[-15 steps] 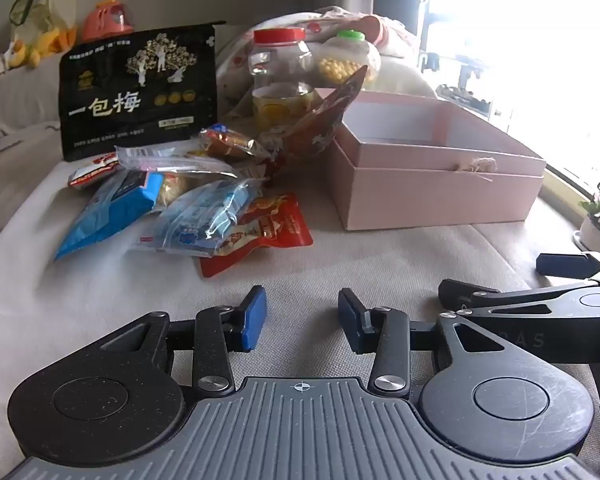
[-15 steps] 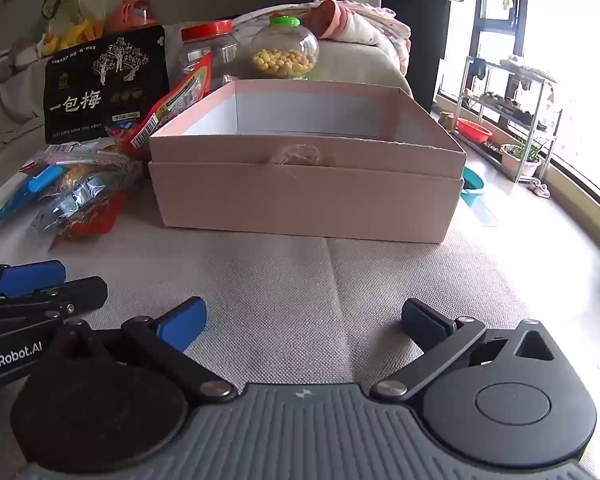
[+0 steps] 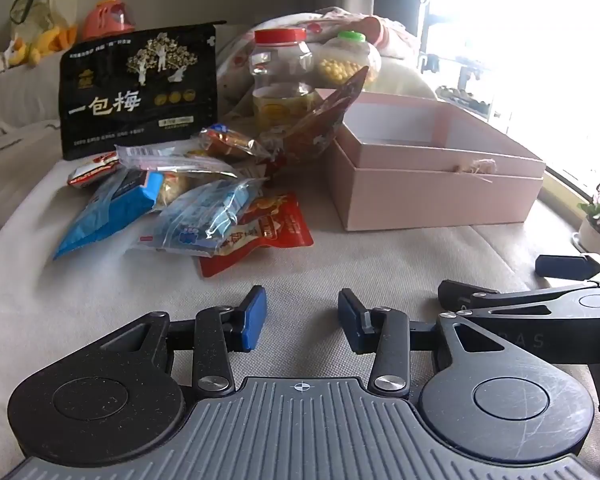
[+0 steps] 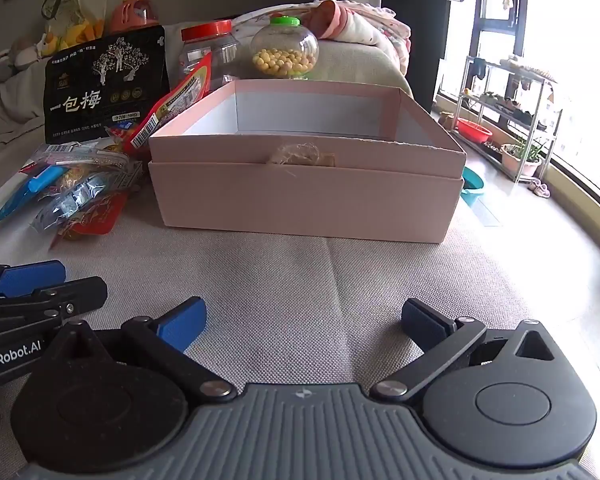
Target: Organize snacks
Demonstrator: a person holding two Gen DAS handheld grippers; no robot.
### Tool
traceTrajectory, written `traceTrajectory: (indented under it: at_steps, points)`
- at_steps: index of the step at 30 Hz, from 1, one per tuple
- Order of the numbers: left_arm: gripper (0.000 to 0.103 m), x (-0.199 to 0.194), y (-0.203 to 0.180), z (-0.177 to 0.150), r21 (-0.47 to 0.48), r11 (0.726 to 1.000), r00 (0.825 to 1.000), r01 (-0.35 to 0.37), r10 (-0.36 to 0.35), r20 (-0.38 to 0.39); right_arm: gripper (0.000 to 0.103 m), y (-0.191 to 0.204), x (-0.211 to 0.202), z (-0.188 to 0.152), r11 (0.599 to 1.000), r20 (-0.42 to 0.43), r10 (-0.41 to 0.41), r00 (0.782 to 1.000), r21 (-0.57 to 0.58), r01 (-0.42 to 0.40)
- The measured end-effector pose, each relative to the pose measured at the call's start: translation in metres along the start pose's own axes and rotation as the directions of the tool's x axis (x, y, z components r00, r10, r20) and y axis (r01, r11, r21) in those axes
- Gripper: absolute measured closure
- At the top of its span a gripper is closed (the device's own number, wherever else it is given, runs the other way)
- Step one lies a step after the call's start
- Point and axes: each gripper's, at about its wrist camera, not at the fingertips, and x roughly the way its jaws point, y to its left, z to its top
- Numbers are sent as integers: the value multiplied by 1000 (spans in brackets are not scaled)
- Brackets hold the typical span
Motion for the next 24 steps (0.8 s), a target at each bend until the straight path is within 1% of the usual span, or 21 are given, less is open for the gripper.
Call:
traceTrajectory:
  at_steps: [3,4,24]
  points:
    - [58,1,-4,2,-8,1000,1000,5,-5,1,0,-1,0,0,1000,0,0,1000,0,0]
    - [58,0,1,0,-13,1000,1000,9,-9,3,0,-1,0,0,1000,0,0,1000,0,0]
    - [58,0,3,-1,-27,999,1000,18,-17,6,0,-1,0,0,1000,0,0,1000,-1,0]
